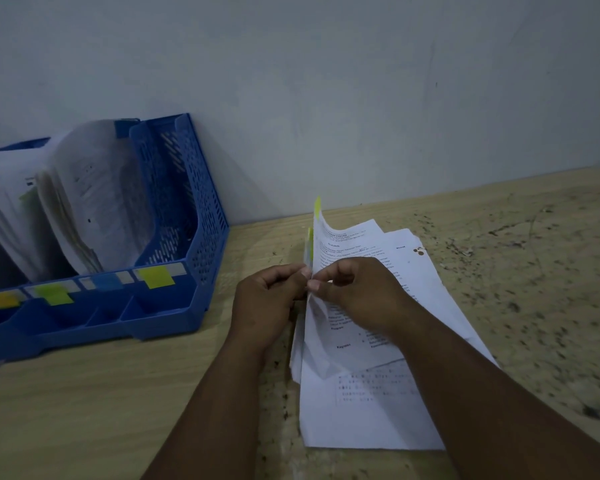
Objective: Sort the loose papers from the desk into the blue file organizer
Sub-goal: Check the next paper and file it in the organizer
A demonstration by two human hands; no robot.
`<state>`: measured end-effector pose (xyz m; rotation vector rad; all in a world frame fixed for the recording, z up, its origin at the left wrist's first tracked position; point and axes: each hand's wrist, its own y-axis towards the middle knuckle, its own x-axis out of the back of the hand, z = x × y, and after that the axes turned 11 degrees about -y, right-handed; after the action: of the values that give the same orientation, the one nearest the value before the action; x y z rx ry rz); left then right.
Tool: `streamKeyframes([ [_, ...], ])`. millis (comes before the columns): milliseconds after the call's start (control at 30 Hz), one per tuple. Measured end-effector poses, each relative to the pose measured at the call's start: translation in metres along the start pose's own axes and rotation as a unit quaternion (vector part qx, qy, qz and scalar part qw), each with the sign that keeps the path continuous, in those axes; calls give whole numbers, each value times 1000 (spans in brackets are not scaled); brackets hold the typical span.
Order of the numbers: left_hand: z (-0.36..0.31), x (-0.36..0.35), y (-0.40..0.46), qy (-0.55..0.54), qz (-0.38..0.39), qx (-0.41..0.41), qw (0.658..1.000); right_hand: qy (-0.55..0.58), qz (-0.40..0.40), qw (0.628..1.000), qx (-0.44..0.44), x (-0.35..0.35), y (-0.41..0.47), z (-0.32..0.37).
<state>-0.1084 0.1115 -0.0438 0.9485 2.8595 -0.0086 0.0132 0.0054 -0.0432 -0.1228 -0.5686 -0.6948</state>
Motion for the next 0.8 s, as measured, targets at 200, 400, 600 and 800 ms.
streamKeyframes([
  [200, 2, 0, 2, 26, 1, 7, 1000, -13, -5, 1000, -5, -2, 2, -4],
  [400, 5, 1, 2, 69, -13, -2, 998, -61, -19, 998, -26, 0, 3, -9],
  [600, 6, 1, 5, 100, -51, -30, 993, -157, -100, 981, -48, -2, 6, -11],
  [800, 11, -5, 5, 106, -21, -20, 994, -268, -121, 952, -80, -1, 3, -5],
])
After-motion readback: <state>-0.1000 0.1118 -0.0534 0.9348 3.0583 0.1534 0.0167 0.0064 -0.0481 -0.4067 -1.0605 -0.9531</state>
